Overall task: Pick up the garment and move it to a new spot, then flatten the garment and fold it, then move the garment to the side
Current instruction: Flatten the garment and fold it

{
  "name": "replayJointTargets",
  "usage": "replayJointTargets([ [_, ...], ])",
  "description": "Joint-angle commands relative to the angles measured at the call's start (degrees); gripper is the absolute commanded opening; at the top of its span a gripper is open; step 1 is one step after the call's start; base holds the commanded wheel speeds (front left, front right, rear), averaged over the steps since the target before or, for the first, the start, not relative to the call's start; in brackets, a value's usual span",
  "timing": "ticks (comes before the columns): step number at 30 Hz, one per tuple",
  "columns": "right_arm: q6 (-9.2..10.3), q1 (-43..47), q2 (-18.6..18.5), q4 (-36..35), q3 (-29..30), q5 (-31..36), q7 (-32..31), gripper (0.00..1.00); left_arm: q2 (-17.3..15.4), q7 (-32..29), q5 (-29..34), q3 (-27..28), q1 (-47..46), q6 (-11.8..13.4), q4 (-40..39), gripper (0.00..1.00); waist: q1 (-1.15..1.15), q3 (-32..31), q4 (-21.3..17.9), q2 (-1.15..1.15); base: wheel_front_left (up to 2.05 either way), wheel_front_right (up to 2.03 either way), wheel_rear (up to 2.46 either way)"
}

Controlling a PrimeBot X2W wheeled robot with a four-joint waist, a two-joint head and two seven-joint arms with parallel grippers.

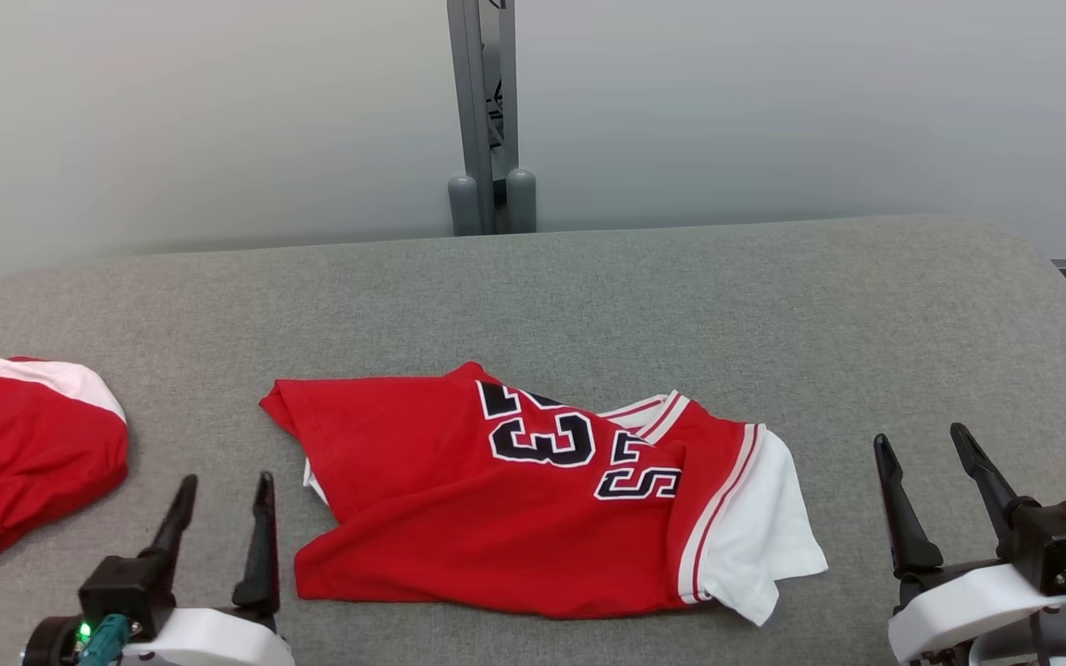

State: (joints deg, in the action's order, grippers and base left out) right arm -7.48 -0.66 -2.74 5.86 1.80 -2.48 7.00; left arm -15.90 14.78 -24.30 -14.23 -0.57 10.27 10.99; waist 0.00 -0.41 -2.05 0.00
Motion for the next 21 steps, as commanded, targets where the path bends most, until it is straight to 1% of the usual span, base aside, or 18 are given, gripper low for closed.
replayJointTargets([
  [1,-0.03,-0.24,-0.34,-0.14,0.17,0.08,-0.24,1.00,-0.13,-0.62,-0.50,-0.50,-0.19,-0.64,1.04,1.00,0.00,0.13,-0.08,0.00,0.00,0.00,0.00],
  [8,-0.03,-0.59,-0.35,-0.16,-0.44,0.09,-0.38,1.00,1.84,-5.55,-3.41,-3.24,-1.15,-4.07,9.64,1.00,0.00,1.19,-0.46,0.00,0.00,0.00,0.00],
  [13,-0.03,-1.13,-0.33,-0.17,-0.78,-0.08,-0.39,1.00,3.23,-8.77,-5.81,-4.20,-2.42,-6.23,15.62,1.00,0.00,2.08,-0.80,0.00,0.00,0.00,0.00],
  [16,-0.03,-1.27,-0.35,0.00,-1.05,-0.26,-0.43,1.00,3.36,-9.50,-6.59,-4.49,-3.83,-7.58,18.93,1.00,0.00,2.58,-1.10,0.00,0.00,0.00,0.00],
  [21,-0.03,-1.65,-0.34,0.26,-1.15,-0.16,-0.61,1.00,3.90,-9.09,-7.39,-4.77,-5.98,-9.25,23.19,1.00,0.00,3.01,-1.64,0.00,0.00,0.00,0.00],
])
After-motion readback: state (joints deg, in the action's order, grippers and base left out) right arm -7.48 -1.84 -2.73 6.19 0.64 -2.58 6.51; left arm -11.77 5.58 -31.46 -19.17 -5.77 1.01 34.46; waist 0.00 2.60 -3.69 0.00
